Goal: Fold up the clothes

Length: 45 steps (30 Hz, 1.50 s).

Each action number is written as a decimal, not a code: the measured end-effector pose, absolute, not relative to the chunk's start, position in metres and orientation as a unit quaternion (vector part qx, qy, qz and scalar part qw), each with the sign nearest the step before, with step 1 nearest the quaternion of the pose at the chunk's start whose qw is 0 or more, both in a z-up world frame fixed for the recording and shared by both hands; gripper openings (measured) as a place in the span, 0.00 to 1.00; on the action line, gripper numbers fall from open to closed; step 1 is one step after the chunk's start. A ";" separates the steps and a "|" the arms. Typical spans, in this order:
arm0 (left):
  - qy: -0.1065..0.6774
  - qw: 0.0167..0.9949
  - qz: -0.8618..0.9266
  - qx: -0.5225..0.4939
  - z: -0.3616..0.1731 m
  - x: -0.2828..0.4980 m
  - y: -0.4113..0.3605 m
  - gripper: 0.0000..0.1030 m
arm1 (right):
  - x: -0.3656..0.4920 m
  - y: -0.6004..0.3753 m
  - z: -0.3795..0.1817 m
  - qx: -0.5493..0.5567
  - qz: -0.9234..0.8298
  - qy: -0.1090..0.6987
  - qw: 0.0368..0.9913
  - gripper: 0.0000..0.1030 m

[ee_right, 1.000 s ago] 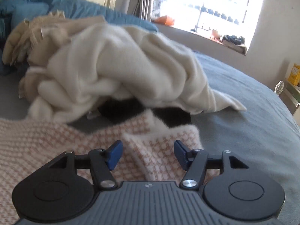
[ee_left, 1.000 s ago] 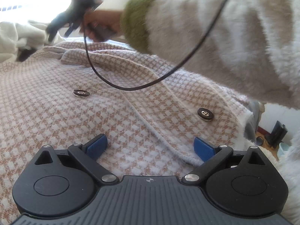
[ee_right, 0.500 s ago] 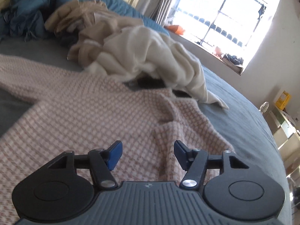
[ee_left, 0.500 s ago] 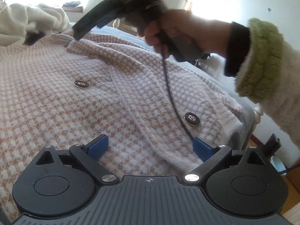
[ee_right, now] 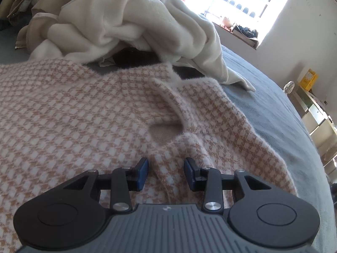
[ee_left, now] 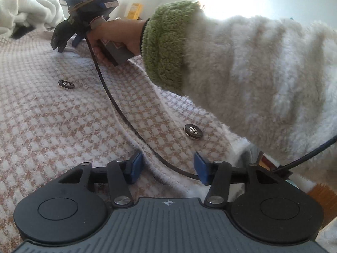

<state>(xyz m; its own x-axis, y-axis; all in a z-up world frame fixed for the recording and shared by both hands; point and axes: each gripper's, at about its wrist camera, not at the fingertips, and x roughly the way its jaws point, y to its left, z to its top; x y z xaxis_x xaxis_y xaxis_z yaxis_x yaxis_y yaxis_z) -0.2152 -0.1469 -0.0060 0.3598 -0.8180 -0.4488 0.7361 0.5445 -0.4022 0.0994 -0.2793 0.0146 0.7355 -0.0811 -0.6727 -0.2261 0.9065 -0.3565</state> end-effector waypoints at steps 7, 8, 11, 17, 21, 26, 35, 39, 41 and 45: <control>0.315 0.815 -0.468 -0.133 -0.005 -0.208 -0.134 0.16 | 0.088 -0.326 0.053 -0.078 0.045 0.322 0.942 0.06; 0.314 0.812 -0.470 -0.146 -0.003 -0.208 -0.131 0.14 | 0.081 -0.332 0.064 -0.058 0.059 0.309 0.948 0.06; 0.297 0.808 -0.486 -0.151 0.007 -0.216 -0.131 0.07 | 0.062 -0.349 0.095 0.000 0.100 0.268 0.958 0.06; 0.292 0.794 -0.512 -0.149 0.014 -0.228 -0.133 0.07 | 0.058 -0.368 0.115 0.126 0.192 0.224 0.947 0.07; 0.304 0.791 -0.508 -0.151 0.007 -0.225 -0.131 0.07 | 0.075 -0.363 0.098 0.148 0.202 0.242 0.938 0.07; 0.327 0.779 -0.511 -0.158 -0.002 -0.221 -0.132 0.07 | 0.097 -0.344 0.068 0.133 0.219 0.278 0.926 0.07; 0.343 0.773 -0.512 -0.150 -0.007 -0.221 -0.131 0.08 | 0.115 -0.292 0.012 0.034 0.236 0.368 0.899 0.20; 0.345 0.767 -0.522 -0.142 -0.002 -0.218 -0.126 0.11 | 0.085 -0.308 0.052 0.035 0.205 0.312 0.927 0.46; 0.339 0.765 -0.529 -0.141 0.003 -0.216 -0.118 0.27 | 0.066 -0.324 0.069 0.025 0.165 0.285 0.944 0.50; 0.322 0.779 -0.519 -0.139 0.011 -0.207 -0.098 0.39 | 0.039 -0.356 0.082 -0.035 0.071 0.263 0.962 0.45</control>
